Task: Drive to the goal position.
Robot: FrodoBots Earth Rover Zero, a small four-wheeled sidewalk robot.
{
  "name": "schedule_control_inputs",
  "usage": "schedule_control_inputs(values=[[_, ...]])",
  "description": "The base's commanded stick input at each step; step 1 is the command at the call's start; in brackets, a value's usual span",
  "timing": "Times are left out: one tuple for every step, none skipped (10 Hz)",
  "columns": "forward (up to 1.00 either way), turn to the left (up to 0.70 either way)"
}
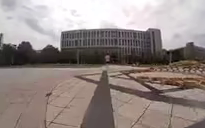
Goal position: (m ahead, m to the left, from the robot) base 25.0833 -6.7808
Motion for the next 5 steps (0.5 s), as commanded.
schedule_control_inputs(values=[[1.0,0.0],[1.0,-0.04],[1.0,-0.28],[1.0,-0.37],[1.0,-0.31]])
